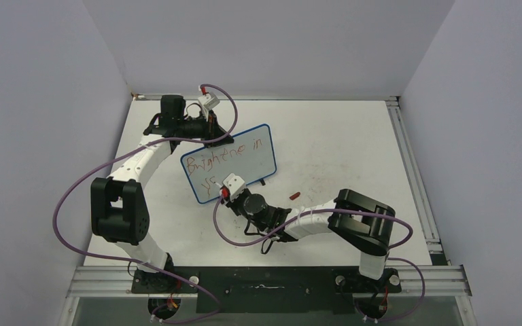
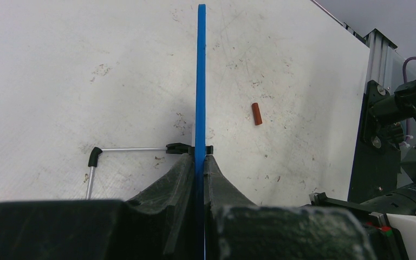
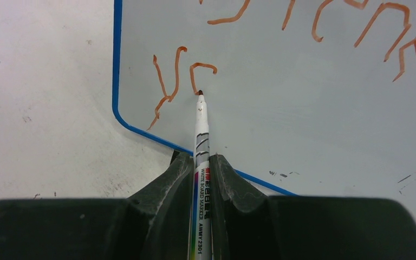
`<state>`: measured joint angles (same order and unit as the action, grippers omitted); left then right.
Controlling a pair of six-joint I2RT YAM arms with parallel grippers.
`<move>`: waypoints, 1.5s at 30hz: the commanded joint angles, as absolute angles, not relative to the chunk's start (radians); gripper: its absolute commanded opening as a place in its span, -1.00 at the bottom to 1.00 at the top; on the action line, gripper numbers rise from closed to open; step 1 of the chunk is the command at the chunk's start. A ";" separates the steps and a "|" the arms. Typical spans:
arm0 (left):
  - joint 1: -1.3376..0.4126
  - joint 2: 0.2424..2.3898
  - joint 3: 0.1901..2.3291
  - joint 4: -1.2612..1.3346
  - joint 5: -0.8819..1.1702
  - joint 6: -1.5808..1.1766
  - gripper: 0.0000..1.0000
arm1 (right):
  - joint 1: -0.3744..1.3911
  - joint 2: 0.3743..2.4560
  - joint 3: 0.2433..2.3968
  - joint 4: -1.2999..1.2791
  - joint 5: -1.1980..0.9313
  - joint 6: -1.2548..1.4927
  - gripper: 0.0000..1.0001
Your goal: Write a sentence on the whiteboard
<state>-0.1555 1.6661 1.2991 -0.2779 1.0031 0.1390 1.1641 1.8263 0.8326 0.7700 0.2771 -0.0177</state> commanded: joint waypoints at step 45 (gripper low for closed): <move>-0.172 1.671 1.256 -0.423 1.003 0.141 -1.00 | 1.142 1.720 0.794 0.872 0.335 -0.052 -0.89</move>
